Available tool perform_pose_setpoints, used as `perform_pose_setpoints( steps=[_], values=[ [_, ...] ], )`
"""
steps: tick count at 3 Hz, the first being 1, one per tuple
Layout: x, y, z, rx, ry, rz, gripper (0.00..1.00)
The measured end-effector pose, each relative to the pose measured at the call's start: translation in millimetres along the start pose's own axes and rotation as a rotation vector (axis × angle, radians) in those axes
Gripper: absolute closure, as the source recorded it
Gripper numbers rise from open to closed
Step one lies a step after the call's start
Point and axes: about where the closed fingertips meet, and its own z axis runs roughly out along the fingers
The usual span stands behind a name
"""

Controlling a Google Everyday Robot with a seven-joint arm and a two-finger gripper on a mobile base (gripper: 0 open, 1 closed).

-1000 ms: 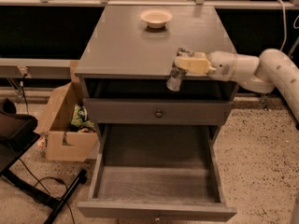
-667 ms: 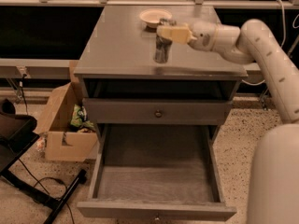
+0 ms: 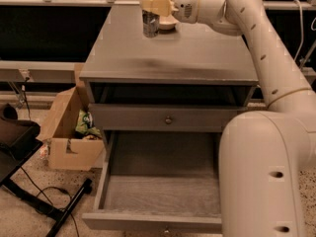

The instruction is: Pick redbull can from middle drawer and place on counter

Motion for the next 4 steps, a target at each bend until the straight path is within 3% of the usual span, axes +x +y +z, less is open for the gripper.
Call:
perform_pose_setpoints(
  steps=[1, 2, 3, 4],
  values=[
    [21.9, -3.8, 34.6, 0.004, 0.069, -0.03, 1.0],
    [65.9, 3.9, 60.6, -0.045, 0.101, -0.006, 1.0],
    [126.8, 24.9, 85.0, -0.119, 0.096, 0.065, 0.84],
    [118.5, 25.3, 85.1, -0.119, 0.096, 0.065, 0.6]
  ],
)
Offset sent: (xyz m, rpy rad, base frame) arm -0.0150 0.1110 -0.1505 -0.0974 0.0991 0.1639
